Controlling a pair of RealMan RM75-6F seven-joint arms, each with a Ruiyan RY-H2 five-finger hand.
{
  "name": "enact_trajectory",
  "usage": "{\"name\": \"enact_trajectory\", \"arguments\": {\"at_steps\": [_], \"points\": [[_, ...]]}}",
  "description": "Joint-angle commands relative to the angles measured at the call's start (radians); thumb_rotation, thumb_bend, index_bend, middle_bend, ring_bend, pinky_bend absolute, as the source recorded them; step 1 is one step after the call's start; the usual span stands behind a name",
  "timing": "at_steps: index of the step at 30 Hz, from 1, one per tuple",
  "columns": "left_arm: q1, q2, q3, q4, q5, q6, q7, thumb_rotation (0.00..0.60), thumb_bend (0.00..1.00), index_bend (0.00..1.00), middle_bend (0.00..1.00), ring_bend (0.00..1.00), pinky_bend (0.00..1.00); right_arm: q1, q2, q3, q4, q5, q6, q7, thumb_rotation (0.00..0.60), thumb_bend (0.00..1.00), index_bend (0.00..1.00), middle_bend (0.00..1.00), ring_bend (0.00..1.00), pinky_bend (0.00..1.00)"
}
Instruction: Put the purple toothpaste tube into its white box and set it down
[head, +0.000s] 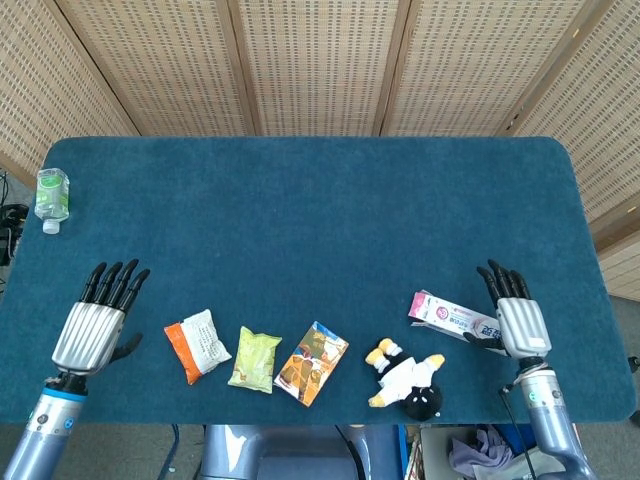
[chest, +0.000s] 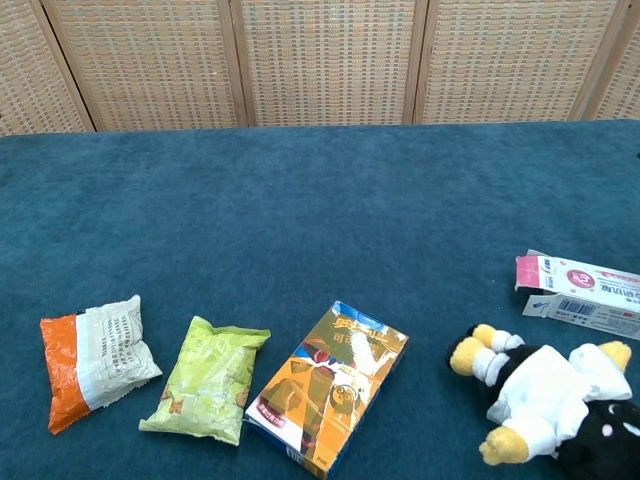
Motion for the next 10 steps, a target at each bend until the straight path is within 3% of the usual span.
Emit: {"name": "enact_trajectory", "arguments": {"at_steps": [1, 10], "points": [[0.050, -0.012, 0.039, 0.022, 0.010, 0.027, -0.007, 0.600, 0.23, 0.00, 0.00, 0.00, 0.00, -0.066, 0.033, -0.053, -0.031, -0.114, 0.132, -0.129, 0.600, 0.04, 0.05, 0.00, 0.00, 0.00], [0.137, -0.050, 0.068, 0.100, 0.068, 0.090, -0.062, 0.600, 0.24, 0.00, 0.00, 0.00, 0.00, -0.124, 0.037, -0.089, -0.009, -0.151, 0.181, -0.091, 0.600, 0.04, 0.03, 0.00, 0.00, 0.00]]}}
